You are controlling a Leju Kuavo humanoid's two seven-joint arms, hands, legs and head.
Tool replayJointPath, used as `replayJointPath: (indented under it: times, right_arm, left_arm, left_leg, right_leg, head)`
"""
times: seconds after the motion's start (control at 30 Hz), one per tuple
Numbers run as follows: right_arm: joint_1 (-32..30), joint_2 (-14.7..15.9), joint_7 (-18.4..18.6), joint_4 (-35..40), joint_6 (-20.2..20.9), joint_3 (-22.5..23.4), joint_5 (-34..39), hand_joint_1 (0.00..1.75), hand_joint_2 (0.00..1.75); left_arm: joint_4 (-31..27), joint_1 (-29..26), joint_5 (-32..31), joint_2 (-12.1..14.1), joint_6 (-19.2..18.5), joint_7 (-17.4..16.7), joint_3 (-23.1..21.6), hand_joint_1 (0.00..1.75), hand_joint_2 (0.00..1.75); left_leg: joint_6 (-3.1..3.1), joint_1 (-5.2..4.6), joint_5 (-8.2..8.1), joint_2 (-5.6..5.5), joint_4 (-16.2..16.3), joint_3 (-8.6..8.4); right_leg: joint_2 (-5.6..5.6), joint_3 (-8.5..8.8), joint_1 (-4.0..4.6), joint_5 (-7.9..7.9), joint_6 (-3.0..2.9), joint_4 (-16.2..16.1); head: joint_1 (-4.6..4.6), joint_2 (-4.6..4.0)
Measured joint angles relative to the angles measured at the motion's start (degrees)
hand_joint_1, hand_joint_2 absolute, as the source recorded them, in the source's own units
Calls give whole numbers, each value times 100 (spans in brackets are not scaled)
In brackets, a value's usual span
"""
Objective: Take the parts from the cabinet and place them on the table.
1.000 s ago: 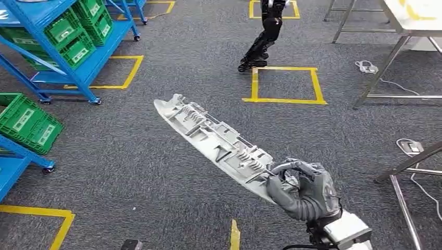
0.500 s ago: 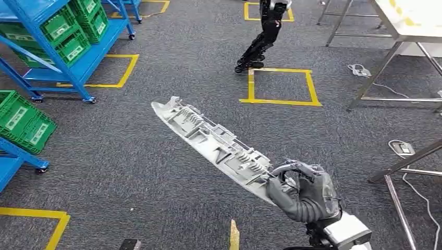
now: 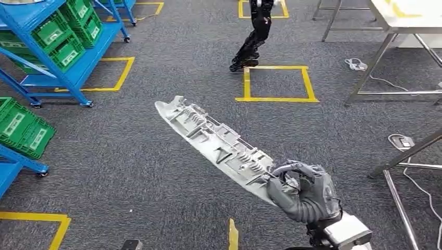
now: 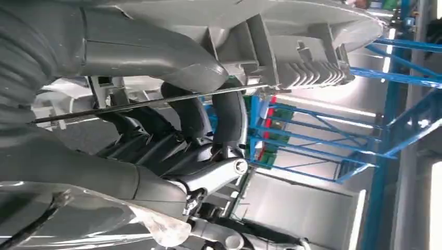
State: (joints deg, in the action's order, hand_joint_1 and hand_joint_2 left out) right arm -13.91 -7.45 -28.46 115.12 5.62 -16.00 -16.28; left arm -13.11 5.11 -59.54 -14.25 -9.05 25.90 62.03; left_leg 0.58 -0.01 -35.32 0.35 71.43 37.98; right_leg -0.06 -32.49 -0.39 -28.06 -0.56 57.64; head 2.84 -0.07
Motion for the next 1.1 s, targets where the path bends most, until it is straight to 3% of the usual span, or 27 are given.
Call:
replayJointPath:
  times: [0.03, 0.07, 0.1, 0.2, 0.23, 0.3, 0.4, 0.43, 0.5, 0.53, 0.57, 0.6, 0.63, 0.7, 0.73, 0.83, 0.9, 0.93, 0.97, 1.03, 1.07, 1.1]
  right_arm:
    - [-2, 0, 0, 0, 0, 0, 0, 175, 175]
    - [-13, 0, 2, 0, 2, 0, -2, 175, 175]
    - [-16, 0, 2, 0, 4, 0, -2, 175, 175]
    - [-8, 0, 0, 0, 11, 0, -2, 175, 175]
    - [-5, 0, 2, 0, 11, 0, -2, 175, 175]
    - [8, 0, 0, 2, 13, 0, -4, 175, 175]
    - [-1, 0, 0, 7, 17, 0, -7, 175, 175]
    - [10, 0, 0, 11, 17, 0, -7, 175, 175]
    - [17, 0, 0, 11, 15, 0, -7, 175, 175]
    - [20, 0, 0, 11, 15, 0, -7, 175, 175]
    - [16, 0, 0, 11, 15, 0, -7, 175, 175]
    - [16, 0, 2, 11, 17, 0, -9, 175, 175]
    - [17, 0, 9, 11, 15, 0, -11, 175, 175]
    - [30, 0, 7, 11, 15, 2, -9, 175, 175]
    - [54, 0, 9, 11, 18, 2, -9, 175, 175]
    - [60, 0, 7, 20, 22, 4, -9, 175, 175]
    - [68, 0, 15, 20, 22, 7, -11, 175, 175]
    - [77, 0, 18, 20, 22, 9, -11, 175, 175]
    - [86, 0, 17, 20, 22, 9, -9, 175, 175]
    - [90, 0, 17, 20, 28, 9, -9, 175, 175]
    - [87, 0, 22, 20, 30, 11, -9, 175, 175]
    - [84, 0, 28, 20, 31, 13, -9, 175, 175]
  left_arm:
    - [0, -3, -7, 0, 0, -2, 0, 0, 0]
    - [0, -6, -7, 0, 0, -9, 0, 0, 0]
    - [0, -6, -11, 0, 0, -11, 0, 0, 0]
    - [0, 0, -46, 2, 0, -13, -4, 0, 0]
    - [0, 12, -52, 2, 0, -13, -4, 0, 0]
    - [0, 29, -59, 0, -4, -15, -7, 0, 0]
    - [0, 34, -59, -7, -7, -15, -7, 0, 0]
    - [0, 45, -61, -9, -9, -15, -7, 0, 0]
    - [0, 48, -63, -13, -18, -15, -7, 0, 0]
    - [0, 46, -66, -11, -17, -15, -7, 0, 0]
    - [0, 45, -66, -9, -17, -15, -7, 0, 0]
    - [0, 48, -66, -9, -18, -15, -7, 0, 0]
    - [0, 53, -66, -11, -18, -15, -7, 0, 0]
    - [0, 57, -66, -17, -20, -15, -9, 0, 0]
    - [0, 58, -66, -15, -20, -15, -9, 0, 0]
    - [0, 62, -68, -18, -22, -17, -9, 0, 0]
    - [0, 72, -74, -17, -22, -17, -9, 0, 0]
    - [0, 76, -74, -20, -28, -17, -9, 0, 0]
    - [0, 79, -74, -20, -31, -17, -9, 0, 0]
    - [0, 80, -74, -20, -31, -17, -9, 0, 0]
    - [0, 77, -74, -17, -33, -17, -9, 0, 0]
    - [0, 73, -74, -17, -33, -17, -9, 0, 0]
  left_leg:
    - [9, 1, -116, -1, 372, 170]
    - [13, 3, -75, 0, 477, 221]
    - [10, 4, 101, -1, 304, 141]
    - [-55, 4, 827, -51, -1114, -533]
    - [-69, -15, 750, -81, -1265, -620]
    - [-99, -25, 736, -66, -1326, -594]
    - [-212, 16, 802, -40, -1419, -621]
    - [-242, 18, 807, -38, -1420, -617]
    - [-254, 8, 806, -20, -1419, -610]
    - [-256, 5, 805, -7, -1416, -605]
    - [-256, 5, 805, 3, -1414, -607]
    - [-255, 5, 804, 6, -1413, -610]
    - [-252, 7, 802, 6, -1410, -615]
    - [-214, 14, 776, 6, -1394, -637]
    - [-182, -4, 767, 11, -1390, -626]
    - [-120, -26, 772, 26, -1351, -591]
    - [-58, -6, 701, 20, -1309, -580]
    - [-34, -1, 570, 10, -1150, -522]
    - [-18, 1, 360, 7, -798, -372]
    - [-1, 4, -20, 7, 84, 28]
    - [-2, 5, -72, 7, 363, 164]
    - [-9, 4, 3, 6, 358, 168]
  right_leg:
    - [7, -1, 4, -1, -4, 1]
    - [16, 3, 5, -1, -4, 1]
    - [30, 9, 5, -1, -4, 2]
    - [79, 45, 5, -5, 3, 2]
    - [89, 31, 46, -16, 30, 22]
    - [103, -26, 27, 11, 93, 29]
    - [83, -77, 18, -54, 184, 77]
    - [59, -182, 19, -214, 203, 301]
    - [56, -589, 2, -636, 234, 1185]
    - [54, -788, 1, -783, 250, 1592]
    - [53, -896, -3, -793, 264, 1804]
    - [52, -852, -12, -661, 271, 1702]
    - [46, -672, -22, -424, 270, 1336]
    - [-34, -121, -43, 57, 262, 244]
    - [-72, -25, -17, -105, 250, 84]
    - [-13, -17, 0, -41, 185, 55]
    - [-9, -3, -29, -7, 109, 17]
    - [-4, 2, -29, -8, 75, 17]
    - [-4, 2, -27, -11, 36, 17]
    - [5, 1, -15, -20, 14, 20]
    - [14, 3, -12, -22, 13, 22]
    - [28, 9, -11, -22, 13, 22]
  head:
    - [-4, 0]
    - [0, 0]
    - [-2, 0]
    - [-2, 0]
    - [-2, 0]
    - [9, 0]
    - [-2, 0]
    - [29, 0]
    - [22, 0]
    - [31, 0]
    - [26, 0]
    - [28, 0]
    - [28, 0]
    - [28, 0]
    - [26, 0]
    - [6, 0]
    - [11, 0]
    - [0, 0]
    - [-2, 0]
    - [0, 0]
    - [0, 0]
    - [0, 0]
